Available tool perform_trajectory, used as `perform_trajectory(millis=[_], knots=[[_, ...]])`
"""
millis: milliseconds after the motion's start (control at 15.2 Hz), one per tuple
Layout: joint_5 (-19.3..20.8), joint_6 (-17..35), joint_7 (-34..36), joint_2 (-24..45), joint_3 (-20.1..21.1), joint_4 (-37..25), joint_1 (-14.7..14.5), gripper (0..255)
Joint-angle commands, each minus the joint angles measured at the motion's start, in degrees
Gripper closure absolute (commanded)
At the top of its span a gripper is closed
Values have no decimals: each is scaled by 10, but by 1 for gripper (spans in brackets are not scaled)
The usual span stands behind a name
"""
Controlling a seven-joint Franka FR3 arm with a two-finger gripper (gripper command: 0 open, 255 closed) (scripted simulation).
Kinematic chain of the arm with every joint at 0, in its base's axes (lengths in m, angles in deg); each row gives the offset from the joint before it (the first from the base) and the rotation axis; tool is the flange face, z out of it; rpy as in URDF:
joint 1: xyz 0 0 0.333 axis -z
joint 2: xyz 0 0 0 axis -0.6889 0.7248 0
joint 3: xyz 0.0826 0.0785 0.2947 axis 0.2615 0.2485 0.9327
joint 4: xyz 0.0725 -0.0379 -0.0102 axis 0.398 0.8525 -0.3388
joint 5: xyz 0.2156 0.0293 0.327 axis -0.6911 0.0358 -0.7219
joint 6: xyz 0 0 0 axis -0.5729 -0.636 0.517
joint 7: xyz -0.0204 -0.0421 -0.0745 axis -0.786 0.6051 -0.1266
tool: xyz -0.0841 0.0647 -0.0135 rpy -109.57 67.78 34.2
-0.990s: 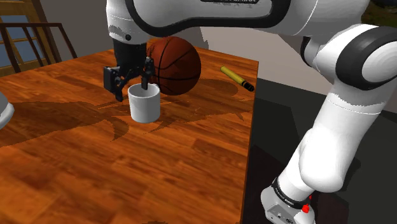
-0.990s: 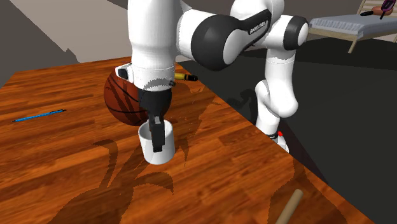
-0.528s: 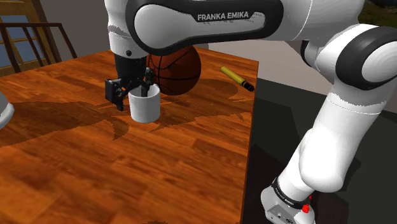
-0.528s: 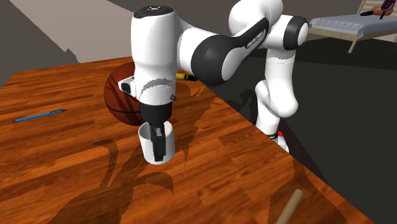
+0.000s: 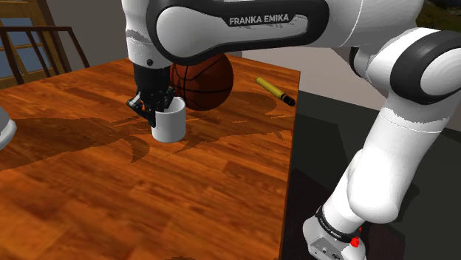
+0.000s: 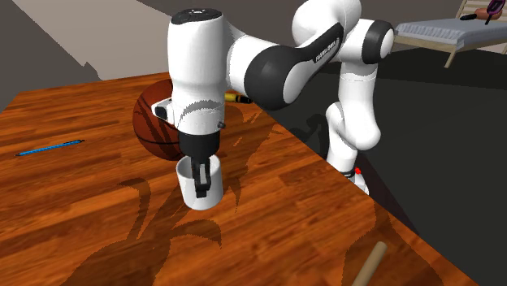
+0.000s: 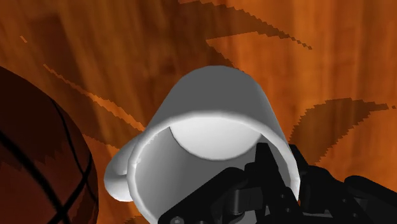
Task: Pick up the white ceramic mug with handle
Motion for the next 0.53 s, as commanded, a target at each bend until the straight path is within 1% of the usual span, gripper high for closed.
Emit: perform_trajectory(millis=[0, 66, 462], knots=[[0, 0, 0, 0, 0, 0, 0, 255], [0, 1, 0, 1, 0, 0, 0, 255], [2, -47, -2, 6, 1, -52, -3, 255]])
